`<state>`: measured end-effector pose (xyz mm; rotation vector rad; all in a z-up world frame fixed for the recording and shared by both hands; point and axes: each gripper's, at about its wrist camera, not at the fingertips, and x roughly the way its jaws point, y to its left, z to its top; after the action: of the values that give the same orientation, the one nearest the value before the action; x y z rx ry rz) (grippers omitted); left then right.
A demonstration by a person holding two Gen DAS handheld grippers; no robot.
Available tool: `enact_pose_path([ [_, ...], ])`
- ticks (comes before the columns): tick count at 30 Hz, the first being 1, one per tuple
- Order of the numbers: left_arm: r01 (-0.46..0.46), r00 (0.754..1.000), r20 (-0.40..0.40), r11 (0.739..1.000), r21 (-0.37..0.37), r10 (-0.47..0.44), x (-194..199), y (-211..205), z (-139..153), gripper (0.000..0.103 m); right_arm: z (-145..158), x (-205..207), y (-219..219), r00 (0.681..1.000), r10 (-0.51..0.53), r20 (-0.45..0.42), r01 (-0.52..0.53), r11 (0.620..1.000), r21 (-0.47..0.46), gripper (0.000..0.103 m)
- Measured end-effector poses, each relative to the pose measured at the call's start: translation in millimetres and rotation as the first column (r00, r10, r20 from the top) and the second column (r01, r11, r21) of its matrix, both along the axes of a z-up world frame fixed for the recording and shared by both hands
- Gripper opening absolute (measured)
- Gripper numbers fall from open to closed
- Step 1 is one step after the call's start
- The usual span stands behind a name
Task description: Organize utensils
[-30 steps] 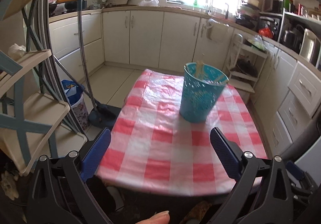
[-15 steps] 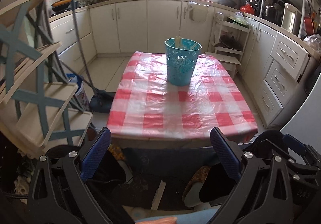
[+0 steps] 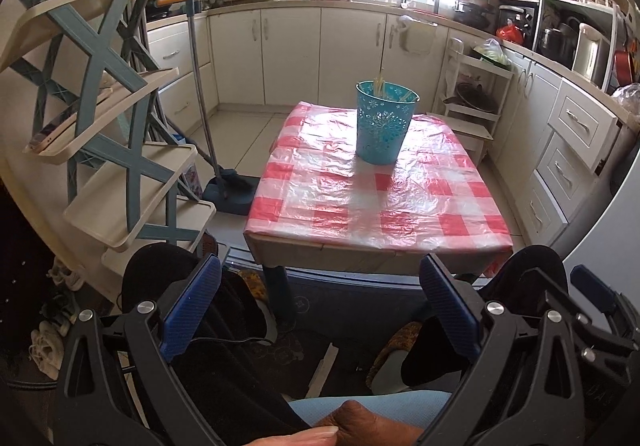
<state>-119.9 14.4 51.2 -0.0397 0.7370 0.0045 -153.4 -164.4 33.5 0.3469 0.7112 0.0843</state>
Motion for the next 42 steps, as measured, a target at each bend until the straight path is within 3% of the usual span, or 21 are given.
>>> enact_pose_path([
  [17, -0.045, 0.999, 0.019, 0.999, 0.003, 0.045, -6, 4, 6, 0.095, -4, -9, 2, 1.000, -0.017, -0.014, 0.016, 1.000, -0.025, 0.096],
  [42, -0.022, 1.000, 0.019, 1.000, 0.017, 0.022, -7, 0, 8, 0.095, -3, -15, -2, 0.999, -0.039, 0.004, 0.039, 0.999, -0.029, 0.096],
])
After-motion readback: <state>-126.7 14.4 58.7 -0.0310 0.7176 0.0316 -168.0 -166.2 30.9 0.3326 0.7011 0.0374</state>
